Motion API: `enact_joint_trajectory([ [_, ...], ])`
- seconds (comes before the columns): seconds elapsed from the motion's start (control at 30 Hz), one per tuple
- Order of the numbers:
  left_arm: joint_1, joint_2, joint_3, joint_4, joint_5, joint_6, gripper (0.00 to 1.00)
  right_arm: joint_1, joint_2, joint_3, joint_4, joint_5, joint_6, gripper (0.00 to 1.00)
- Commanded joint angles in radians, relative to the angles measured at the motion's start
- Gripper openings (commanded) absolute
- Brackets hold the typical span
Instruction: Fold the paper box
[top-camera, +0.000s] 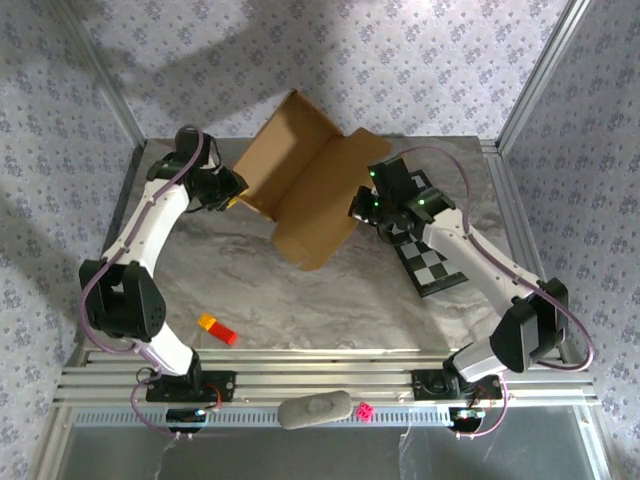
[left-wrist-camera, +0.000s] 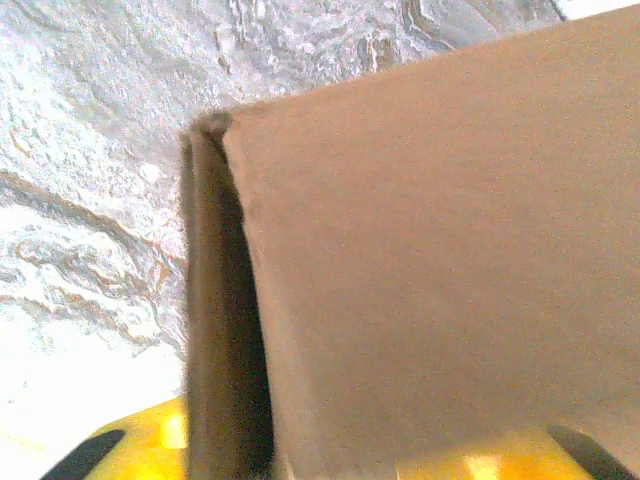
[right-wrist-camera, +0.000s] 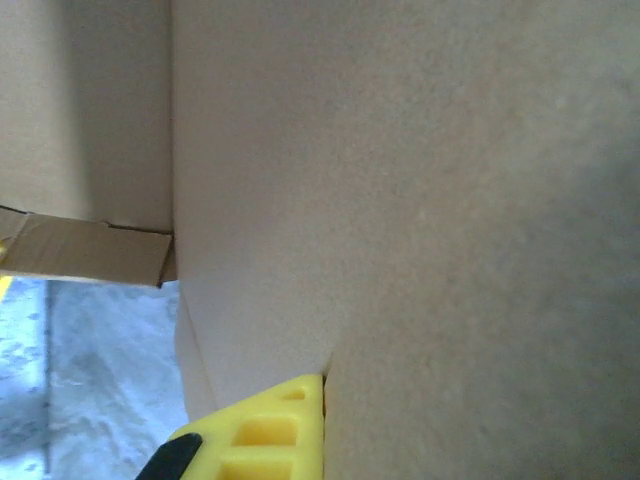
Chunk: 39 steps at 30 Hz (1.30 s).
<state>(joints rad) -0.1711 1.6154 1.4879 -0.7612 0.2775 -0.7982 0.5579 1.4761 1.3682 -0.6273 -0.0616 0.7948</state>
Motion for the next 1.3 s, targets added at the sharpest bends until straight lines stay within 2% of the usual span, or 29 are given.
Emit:
enact_joint_trajectory([
  [0.0,-0.018,-0.053,-0.056,0.027,0.032,-0.017,0.44,0.008,0.028,0.070,-0.193,0.071,-0.085,0.00],
  [0.17,-0.037,-0.114,-0.141,0.054,0.033,-0.052,0.51,-0.003,0.068,0.133,-0.268,0.034,-0.158,0.00],
  [0.27,-0.037,-0.163,-0.149,0.044,0.019,-0.062,0.53,-0.016,0.116,0.200,-0.343,-0.017,-0.280,0.00],
  [0.37,-0.037,-0.181,-0.100,-0.006,-0.006,-0.007,0.54,-0.028,0.183,0.291,-0.445,-0.070,-0.395,0.00],
  [0.53,-0.046,-0.166,0.004,-0.041,-0.040,0.175,0.55,-0.029,0.296,0.451,-0.640,-0.037,-0.541,0.00],
  [0.73,-0.092,-0.103,0.131,-0.008,-0.051,0.397,0.54,-0.011,0.367,0.569,-0.773,0.188,-0.626,0.00],
  [0.93,-0.156,-0.018,0.236,0.125,-0.008,0.639,0.55,0.028,0.371,0.624,-0.690,0.338,-0.784,0.00],
  [1.03,-0.180,0.029,0.312,0.135,0.022,0.804,0.61,0.063,0.382,0.653,-0.655,0.429,-0.885,0.00],
  [1.17,-0.186,0.037,0.319,0.192,0.086,1.048,0.72,0.066,0.366,0.654,-0.629,0.453,-0.928,0.00],
  [1.27,-0.187,0.047,0.321,0.220,0.175,1.162,0.75,0.073,0.340,0.632,-0.608,0.470,-0.962,0.00],
])
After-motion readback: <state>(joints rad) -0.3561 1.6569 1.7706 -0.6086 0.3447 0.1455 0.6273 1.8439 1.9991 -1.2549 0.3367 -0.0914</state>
